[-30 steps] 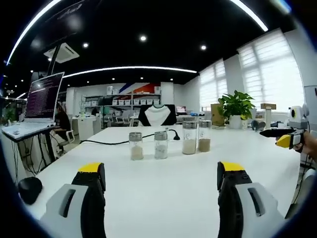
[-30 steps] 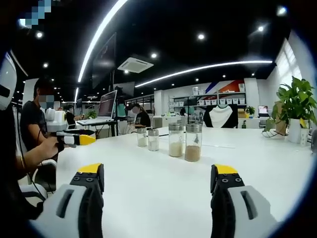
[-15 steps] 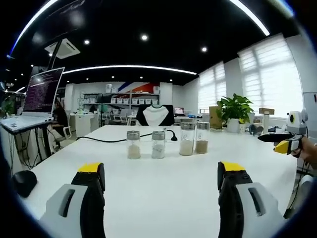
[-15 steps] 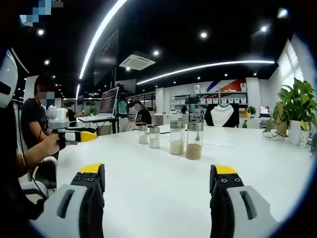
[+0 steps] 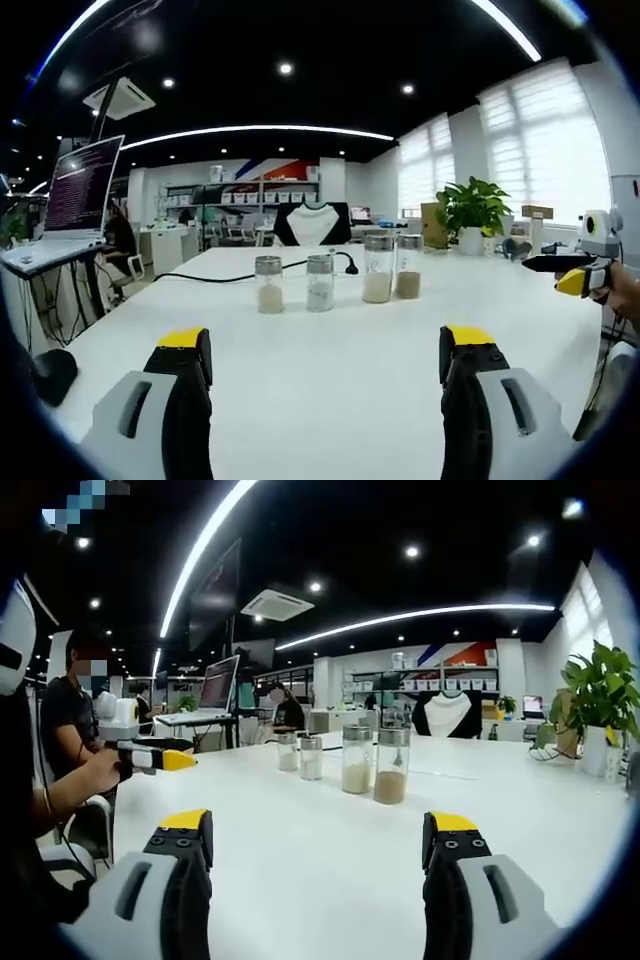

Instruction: Rotate the seasoning bottle until the label or dispensing opening points toward the visible target arrow and the bottle remains upright within the marked orientation range

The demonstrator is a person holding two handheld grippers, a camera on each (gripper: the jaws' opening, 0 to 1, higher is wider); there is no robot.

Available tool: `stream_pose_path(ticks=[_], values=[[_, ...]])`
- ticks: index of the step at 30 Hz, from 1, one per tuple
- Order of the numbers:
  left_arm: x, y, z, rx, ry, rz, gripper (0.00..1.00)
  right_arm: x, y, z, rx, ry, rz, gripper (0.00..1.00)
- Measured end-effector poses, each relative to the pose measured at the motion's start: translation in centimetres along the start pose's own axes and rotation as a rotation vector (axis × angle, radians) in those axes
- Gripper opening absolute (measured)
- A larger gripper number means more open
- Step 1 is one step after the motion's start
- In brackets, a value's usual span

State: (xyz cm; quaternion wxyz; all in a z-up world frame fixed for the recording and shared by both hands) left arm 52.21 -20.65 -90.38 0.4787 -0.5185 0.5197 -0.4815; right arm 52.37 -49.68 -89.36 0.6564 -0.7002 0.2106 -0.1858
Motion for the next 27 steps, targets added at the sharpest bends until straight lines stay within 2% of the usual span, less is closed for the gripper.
stream_pose_path(ticks=[12,15,20,27], values=[[-0.37,0.12,0.41,-0.016,-0.012,0.005,1.0,-0.11,0.2,0.09,-0.017,-0.002,-0.011,0.87],[-0.14,-0.25,0.42,-0.008,0.011,-0.038,1.0,-0.07,0.17,0.09,-0.016,-0.001,-0.008,0.87],[-0.4,-0.31,0.64,-0.006,-0.013,0.019,1.0,0.01,0.05,0.08,-0.015,-0.001,-0.016,0.87],[-0.46,-0.01,1.04,-0.021,-0.005,0.006,1.0,0.11,0.11,0.08,-0.019,-0.001,-0.014,0.86]])
Point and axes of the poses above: the point that each gripper's makers call its tool centre point, and the gripper's own axes: z roughly forward along the fingers, x roughly to its right, y roughly out of its underside, the point moved 1 cm from there along -z, roughly backward along the fingers, and after that the axes turned 11 degrees about -y, right-handed, at the moved point
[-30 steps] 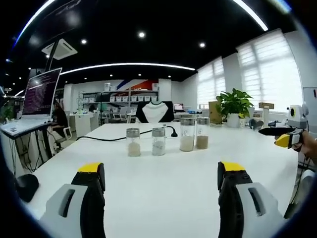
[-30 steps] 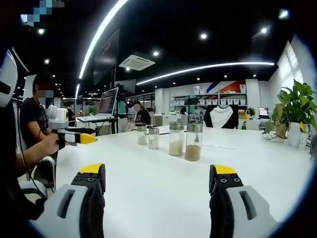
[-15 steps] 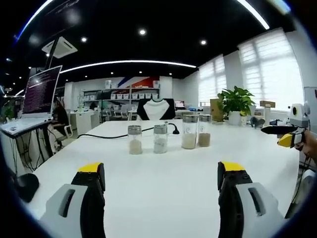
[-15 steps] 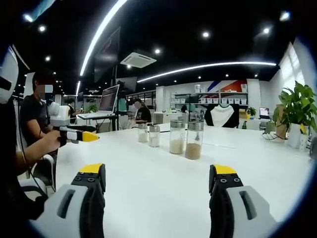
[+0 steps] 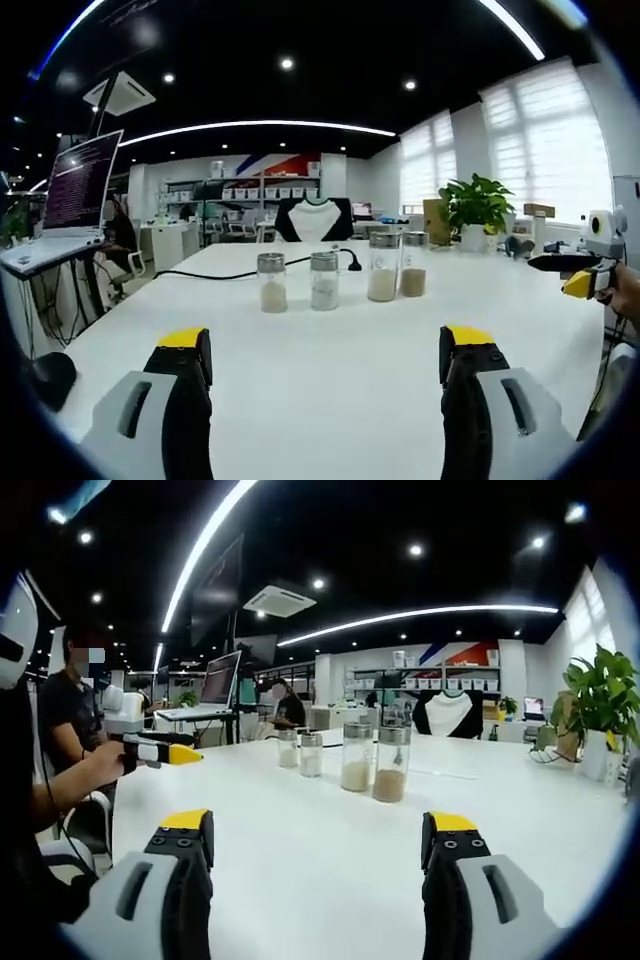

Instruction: Rotate the seasoning bottle until the label or dispensing opening points toward the visible target arrow and the bottle remains upright within the marked orientation range

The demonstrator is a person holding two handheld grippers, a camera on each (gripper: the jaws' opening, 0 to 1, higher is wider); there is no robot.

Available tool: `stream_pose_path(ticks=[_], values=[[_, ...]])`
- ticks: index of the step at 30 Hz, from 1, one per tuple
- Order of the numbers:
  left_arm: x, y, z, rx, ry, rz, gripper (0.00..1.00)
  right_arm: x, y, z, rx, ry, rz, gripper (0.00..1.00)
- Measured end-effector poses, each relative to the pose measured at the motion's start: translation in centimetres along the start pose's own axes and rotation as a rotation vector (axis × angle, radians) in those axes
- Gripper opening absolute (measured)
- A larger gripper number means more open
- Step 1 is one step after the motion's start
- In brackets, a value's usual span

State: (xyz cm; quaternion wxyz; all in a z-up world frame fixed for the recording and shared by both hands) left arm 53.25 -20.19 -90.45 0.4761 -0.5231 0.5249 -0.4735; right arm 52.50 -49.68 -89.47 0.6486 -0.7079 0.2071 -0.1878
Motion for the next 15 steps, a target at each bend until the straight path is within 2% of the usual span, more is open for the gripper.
stream_pose_path(ticks=[6,15], values=[[-0.4,-0.1,0.4,-0.008,-0.009,0.008,1.0,0.0,0.1,-0.1,-0.002,0.002,0.0,0.86],[-0.9,-0.7,1.6,-0.022,-0.005,0.063,0.99,0.2,0.1,-0.6,0.002,0.014,0.007,0.86]])
Point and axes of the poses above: the point that each gripper's makers call its tool centre point, and the gripper's own axes: z roughly forward along the fingers, x roughly to its right, y roughly out of its underside, the point moved 1 cm from there along -z, roughly backward along the fingers, and after that the axes turned 11 degrees about -y, right-handed, at the moved point
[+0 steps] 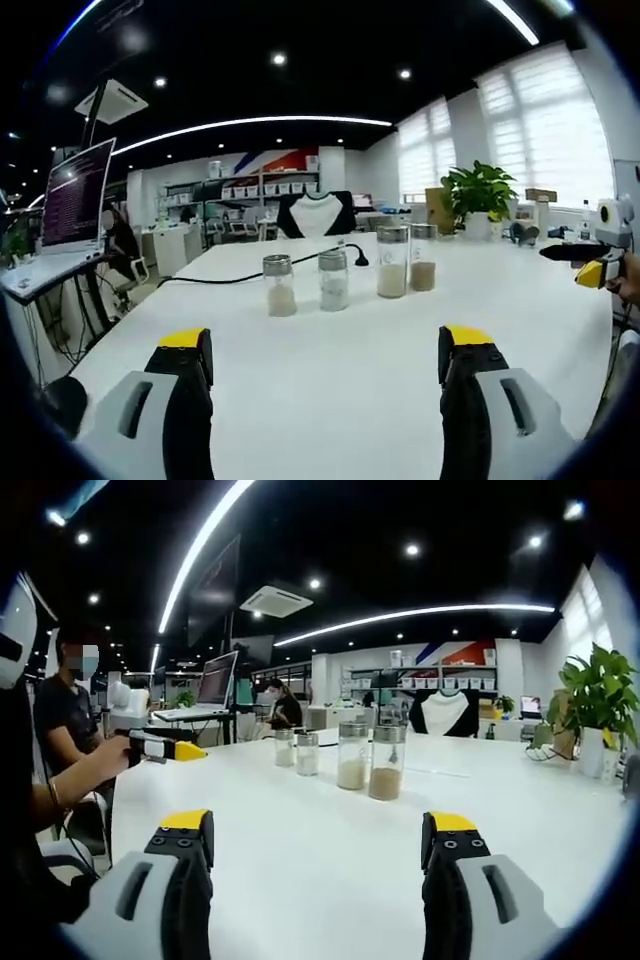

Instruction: Rotate the seasoning bottle until the label or dispensing opening points toward the visible target arrow and the bottle remains upright within the marked orientation range

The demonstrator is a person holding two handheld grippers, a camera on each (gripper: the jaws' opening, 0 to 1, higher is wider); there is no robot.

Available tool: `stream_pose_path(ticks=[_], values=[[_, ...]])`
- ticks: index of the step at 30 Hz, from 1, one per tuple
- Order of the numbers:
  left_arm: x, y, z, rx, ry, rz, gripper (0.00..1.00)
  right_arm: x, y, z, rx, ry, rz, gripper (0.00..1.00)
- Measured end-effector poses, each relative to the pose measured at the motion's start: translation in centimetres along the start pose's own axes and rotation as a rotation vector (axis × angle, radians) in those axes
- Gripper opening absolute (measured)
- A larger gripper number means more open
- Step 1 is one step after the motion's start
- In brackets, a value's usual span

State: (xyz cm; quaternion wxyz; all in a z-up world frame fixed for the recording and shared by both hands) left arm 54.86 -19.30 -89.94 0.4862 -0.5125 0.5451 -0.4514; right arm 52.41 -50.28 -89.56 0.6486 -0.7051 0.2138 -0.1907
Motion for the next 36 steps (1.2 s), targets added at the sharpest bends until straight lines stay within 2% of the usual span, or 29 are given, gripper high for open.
stream_pose_path(ticks=[4,8,10,15,18,22,27,31,34,36], values=[[-0.3,-0.7,0.9,0.009,0.013,0.032,0.99,-0.1,0.2,-0.1,-0.004,-0.001,0.005,0.86],[0.5,-1.8,2.0,0.03,0.09,-0.025,0.98,-0.1,0.3,-0.3,-0.005,0.002,0.005,0.86],[0.5,-1.7,2.5,0.019,0.099,-0.015,0.98,-0.1,0.3,-0.4,-0.004,0.005,0.007,0.86],[0.3,-1.2,4.2,-0.008,0.094,0.011,0.98,-0.2,0.3,-0.5,-0.005,0.008,0.006,0.86],[-0.3,-1.4,5.3,-0.001,0.083,0.004,0.97,-0.1,0.2,-0.5,-0.009,0.01,0.003,0.86],[-1.6,-1.9,6.5,0.002,0.052,-0.052,0.97,-0.1,0.0,-0.5,-0.011,0.009,-0.002,0.86],[-2.3,-1.9,7.4,-0.006,0.032,-0.036,0.97,-0.1,-0.2,-0.4,-0.009,0.011,-0.004,0.86],[-2.5,-1.5,8.1,-0.019,0.025,-0.031,0.96,-0.2,-0.4,-0.3,-0.007,0.01,-0.007,0.86],[-2.2,-1.0,8.9,-0.032,0.047,-0.044,0.96,-0.2,-0.5,-0.2,-0.008,0.009,-0.012,0.86],[-1.8,-0.7,9.4,-0.044,0.05,-0.019,0.96,-0.3,-0.6,-0.1,-0.009,0.007,-0.012,0.86]])
Point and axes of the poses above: the point that each gripper's makers call its tool centre point, and the gripper's own axes: z roughly forward along the fingers, x roughly to its right, y roughly out of its underside, the point moved 1 cm from there along -z, roughly backward along the fingers, and after that the axes turned 11 degrees about -y, right-handed, at the moved point
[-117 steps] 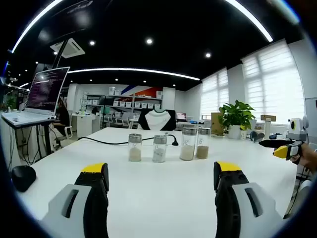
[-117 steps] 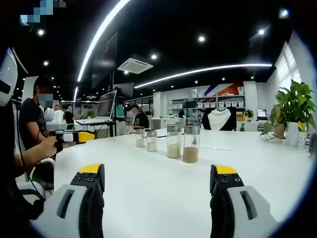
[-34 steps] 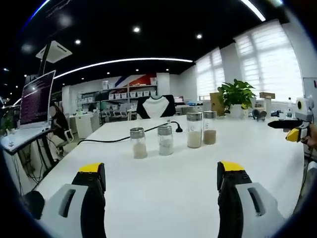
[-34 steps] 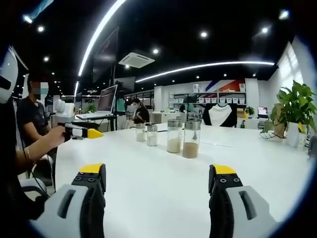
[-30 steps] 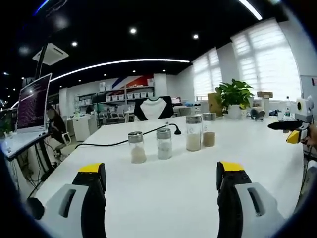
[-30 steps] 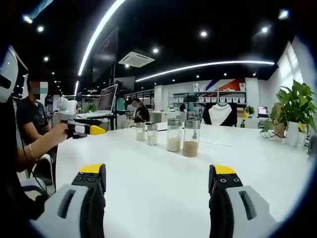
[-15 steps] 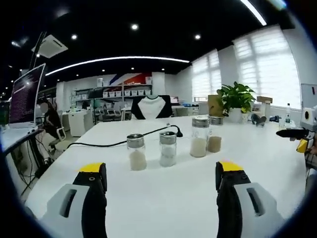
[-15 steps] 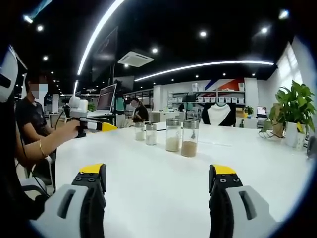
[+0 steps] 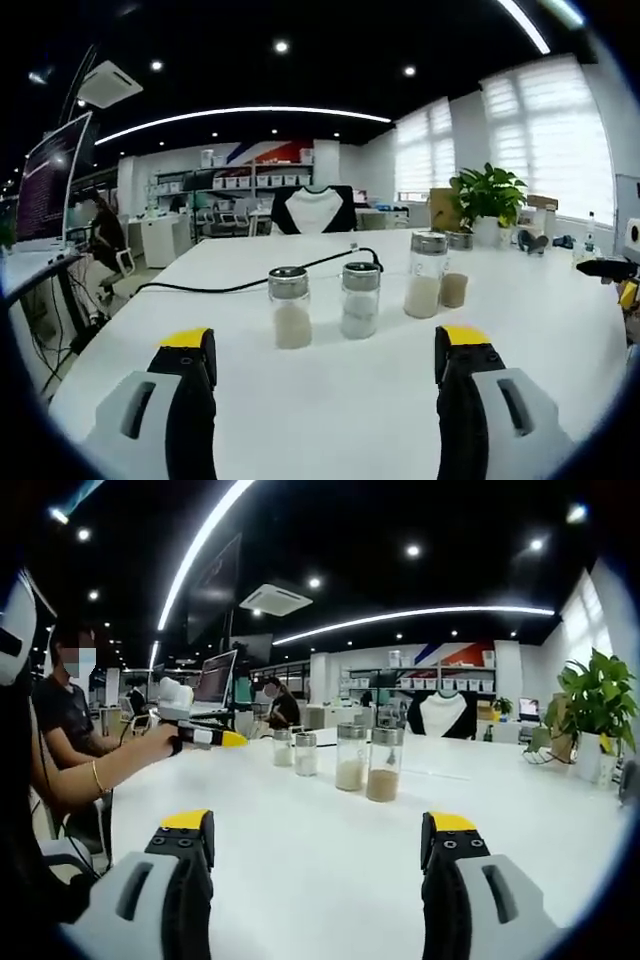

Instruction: Rotate the seasoning bottle until the label or dispensing opening points toward the visible target arrow and the bottle remains upright within the marked orientation range

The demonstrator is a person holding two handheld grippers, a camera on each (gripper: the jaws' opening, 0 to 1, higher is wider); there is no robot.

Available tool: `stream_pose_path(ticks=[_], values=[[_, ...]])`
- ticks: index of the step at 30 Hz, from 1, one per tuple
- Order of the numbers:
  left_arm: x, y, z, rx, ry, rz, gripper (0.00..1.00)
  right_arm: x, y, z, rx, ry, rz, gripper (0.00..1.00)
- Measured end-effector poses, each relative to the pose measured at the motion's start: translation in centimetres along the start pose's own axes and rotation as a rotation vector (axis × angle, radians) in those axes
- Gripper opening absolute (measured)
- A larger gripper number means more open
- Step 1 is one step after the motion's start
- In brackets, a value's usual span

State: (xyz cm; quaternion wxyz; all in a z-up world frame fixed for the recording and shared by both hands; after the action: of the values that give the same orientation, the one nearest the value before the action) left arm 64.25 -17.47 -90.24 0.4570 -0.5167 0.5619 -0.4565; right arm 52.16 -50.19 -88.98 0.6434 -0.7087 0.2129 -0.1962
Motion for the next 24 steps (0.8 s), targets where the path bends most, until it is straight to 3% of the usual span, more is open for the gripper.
stream_pose_path(ticks=[9,16,24], values=[[1.1,-0.9,1.1,0.008,0.017,0.002,0.96,-0.4,0.0,0.3,-0.009,-0.014,-0.004,0.86],[-0.4,-1.6,2.4,0.021,-0.034,-0.01,0.96,-0.1,0.0,0.1,-0.013,-0.001,-0.001,0.86],[-0.3,-2.2,3.8,0.018,-0.037,0.009,0.96,0.1,0.1,0.1,-0.028,0.004,-0.006,0.86]])
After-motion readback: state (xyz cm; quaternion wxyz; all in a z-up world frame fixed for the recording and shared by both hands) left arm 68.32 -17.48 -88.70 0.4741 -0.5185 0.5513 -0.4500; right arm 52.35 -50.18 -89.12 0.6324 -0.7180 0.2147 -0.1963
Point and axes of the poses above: the point that each gripper's makers call its tool centre point, and the gripper's own axes: z roughly forward along the fingers, x roughly to its right, y roughly out of its underside, the point moved 1 cm from there along -z, roughly backward along the fingers, and after that the axes turned 11 degrees about -y, right-handed, at the moved point
